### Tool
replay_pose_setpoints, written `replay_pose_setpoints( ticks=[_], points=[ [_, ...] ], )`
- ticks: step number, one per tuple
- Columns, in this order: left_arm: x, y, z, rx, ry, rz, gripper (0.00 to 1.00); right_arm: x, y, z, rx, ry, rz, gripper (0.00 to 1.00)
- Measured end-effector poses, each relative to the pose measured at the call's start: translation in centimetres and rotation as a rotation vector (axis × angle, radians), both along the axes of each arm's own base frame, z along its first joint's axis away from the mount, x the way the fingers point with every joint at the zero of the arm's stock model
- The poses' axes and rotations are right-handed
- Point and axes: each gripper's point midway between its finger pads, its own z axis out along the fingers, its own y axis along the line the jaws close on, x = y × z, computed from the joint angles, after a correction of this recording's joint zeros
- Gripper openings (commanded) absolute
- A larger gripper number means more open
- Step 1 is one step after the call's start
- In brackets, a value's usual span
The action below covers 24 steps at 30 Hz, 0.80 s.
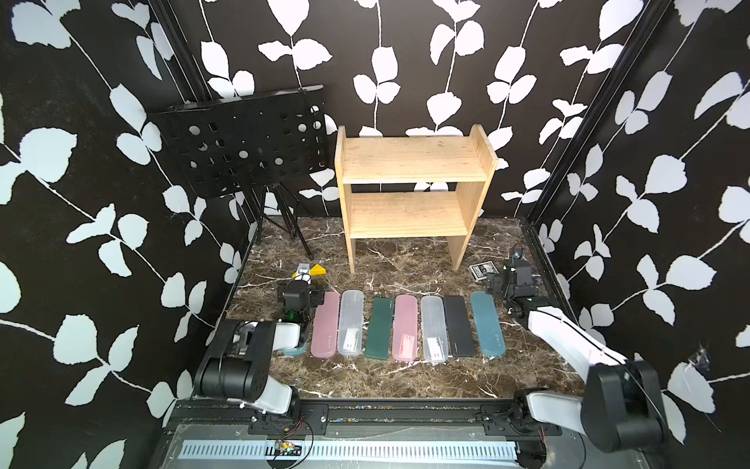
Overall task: Remove the pencil cases from the shelf
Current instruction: Reset both arms
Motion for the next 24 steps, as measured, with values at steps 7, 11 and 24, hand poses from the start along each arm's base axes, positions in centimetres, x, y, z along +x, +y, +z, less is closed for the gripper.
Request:
replay_pose_setpoints(
  ticks=[7, 11, 24],
  points=[
    [0.6, -0.3, 0.3, -0.006, -0.040, -0.018, 0.99, 2.4, -0.2, -3.8, -0.017, -0.057, 0.062, 0.99],
    [0.7, -0.2, 0.4, -0.008, -0.044, -0.016, 0.99, 1.3, 0.2, -6.1, -0.009, -0.073, 0.101, 0.99],
    [0.8, -0.1, 0.5, -0.010, -0.047, -0.016, 0.99, 2.3, 1.0, -4.2, 0.005, -0.229, 0.151, 0.99]
  ],
)
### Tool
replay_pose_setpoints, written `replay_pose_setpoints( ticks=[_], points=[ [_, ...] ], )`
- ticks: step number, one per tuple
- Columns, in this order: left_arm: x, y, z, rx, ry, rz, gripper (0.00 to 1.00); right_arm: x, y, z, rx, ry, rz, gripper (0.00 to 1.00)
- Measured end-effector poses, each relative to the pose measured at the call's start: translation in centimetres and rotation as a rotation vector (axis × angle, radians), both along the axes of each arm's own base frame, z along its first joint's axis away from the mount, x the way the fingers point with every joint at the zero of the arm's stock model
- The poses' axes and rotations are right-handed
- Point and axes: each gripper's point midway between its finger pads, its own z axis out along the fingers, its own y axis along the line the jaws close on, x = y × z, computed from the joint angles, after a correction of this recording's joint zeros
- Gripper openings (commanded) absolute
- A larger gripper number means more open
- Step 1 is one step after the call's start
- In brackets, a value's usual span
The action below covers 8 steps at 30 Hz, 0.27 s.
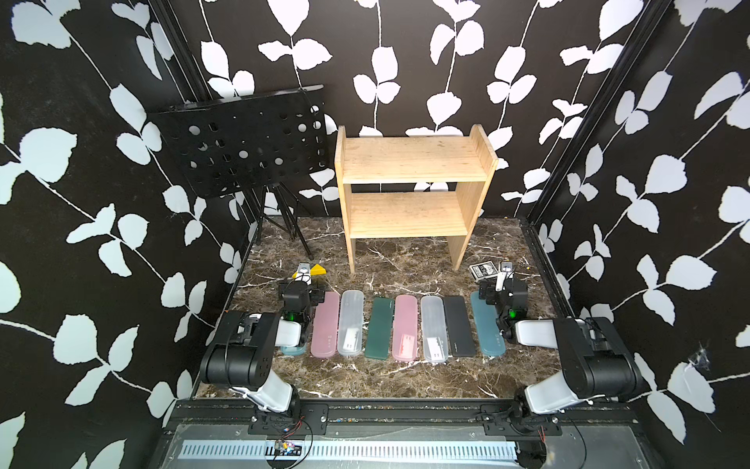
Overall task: Remove the pencil cases from the shelf
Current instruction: Reset both arms
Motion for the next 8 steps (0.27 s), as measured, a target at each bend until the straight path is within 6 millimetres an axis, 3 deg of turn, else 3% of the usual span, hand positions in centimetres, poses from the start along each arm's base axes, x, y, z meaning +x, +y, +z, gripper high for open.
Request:
replay_pose_setpoints(
  ticks=[8],
  points=[
    [0.03, -0.05, 0.02, -0.001, -0.001, -0.003, 0.99, 0.11, -0.01, 0.25, 0.001, -0.011, 0.000, 0.99]
  ],
)
